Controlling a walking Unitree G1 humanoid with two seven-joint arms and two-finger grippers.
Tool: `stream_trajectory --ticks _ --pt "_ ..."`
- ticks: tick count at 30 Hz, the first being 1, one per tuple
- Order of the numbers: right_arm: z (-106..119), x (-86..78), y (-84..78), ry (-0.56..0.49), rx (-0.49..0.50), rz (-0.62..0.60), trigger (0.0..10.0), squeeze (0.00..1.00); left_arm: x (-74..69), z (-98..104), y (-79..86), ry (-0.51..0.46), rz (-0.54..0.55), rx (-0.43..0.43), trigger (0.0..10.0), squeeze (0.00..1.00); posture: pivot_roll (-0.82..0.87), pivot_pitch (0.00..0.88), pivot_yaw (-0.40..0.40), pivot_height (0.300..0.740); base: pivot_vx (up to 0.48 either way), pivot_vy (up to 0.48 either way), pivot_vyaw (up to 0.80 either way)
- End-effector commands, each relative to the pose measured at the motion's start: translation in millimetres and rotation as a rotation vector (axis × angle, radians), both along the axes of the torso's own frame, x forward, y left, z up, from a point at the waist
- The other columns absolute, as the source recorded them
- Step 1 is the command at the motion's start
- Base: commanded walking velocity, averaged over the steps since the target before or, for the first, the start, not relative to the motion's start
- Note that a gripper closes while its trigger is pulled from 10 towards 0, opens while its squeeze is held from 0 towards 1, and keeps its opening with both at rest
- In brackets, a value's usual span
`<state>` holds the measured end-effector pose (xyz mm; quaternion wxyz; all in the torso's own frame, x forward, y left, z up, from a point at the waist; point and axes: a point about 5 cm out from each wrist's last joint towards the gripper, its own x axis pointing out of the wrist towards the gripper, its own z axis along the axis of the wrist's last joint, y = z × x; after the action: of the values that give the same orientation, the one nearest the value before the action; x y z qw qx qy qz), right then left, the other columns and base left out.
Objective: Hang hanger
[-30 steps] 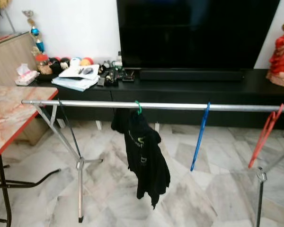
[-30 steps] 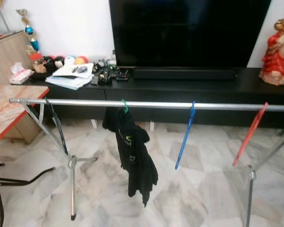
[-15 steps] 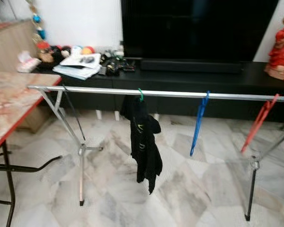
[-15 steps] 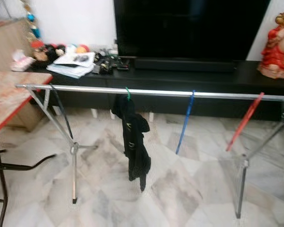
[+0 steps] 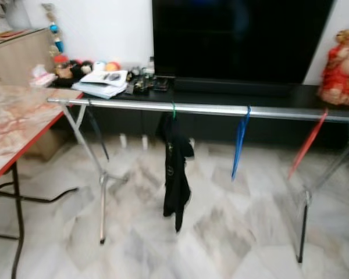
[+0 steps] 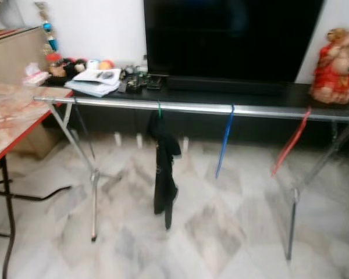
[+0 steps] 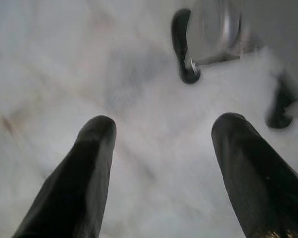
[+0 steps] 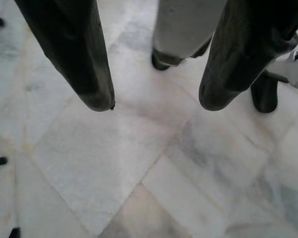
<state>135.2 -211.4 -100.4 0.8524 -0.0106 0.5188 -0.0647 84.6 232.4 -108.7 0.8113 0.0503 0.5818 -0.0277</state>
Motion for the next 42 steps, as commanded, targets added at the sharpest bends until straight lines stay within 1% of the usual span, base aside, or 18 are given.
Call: stream_trajectory --ticks 1,17,29,35,37,39,42 --pt "1.1 6.6 7.7 -0.019 0.016 0.012 10.0 0.00 18.0 6.7 9.6 -0.051 -0.015 0.032 10.0 0.00 0.07 0.000 0.019 0.740 0.000 0.000 0.00" --pt "2.1 8.5 5.5 -0.026 0.017 0.005 10.0 0.00 18.5 6.6 8.4 -0.069 0.008 0.027 10.0 0.00 0.07 0.000 0.011 0.740 0.000 0.000 0.00" --pt "4.7 12.9 0.6 -0.044 0.014 -0.009 10.0 0.00 22.1 6.9 5.5 -0.089 0.015 0.034 10.0 0.00 0.05 0.000 -0.004 0.740 0.000 0.000 0.00" --pt "4.5 11.9 -1.2 -0.030 0.009 0.005 10.0 0.00 21.3 6.7 5.6 -0.085 0.009 0.033 10.0 0.00 0.05 0.000 -0.002 0.740 0.000 0.000 -0.78" --pt "4.4 11.9 -1.1 -0.029 0.008 0.005 10.0 0.00 21.4 6.9 6.1 -0.083 -0.002 0.038 10.0 0.00 0.04 0.000 0.002 0.740 0.000 0.000 -0.79" --pt "4.4 12.0 -1.1 -0.029 0.007 0.005 10.0 0.00 22.2 7.2 6.6 -0.079 -0.035 0.049 10.0 0.00 0.04 0.000 0.008 0.740 0.000 0.000 -0.79" --pt "4.4 12.0 -0.7 -0.030 0.009 0.001 10.0 0.00 21.6 7.3 8.1 -0.076 -0.031 0.057 10.0 0.00 0.04 0.000 0.018 0.740 0.000 -0.351 -0.79"
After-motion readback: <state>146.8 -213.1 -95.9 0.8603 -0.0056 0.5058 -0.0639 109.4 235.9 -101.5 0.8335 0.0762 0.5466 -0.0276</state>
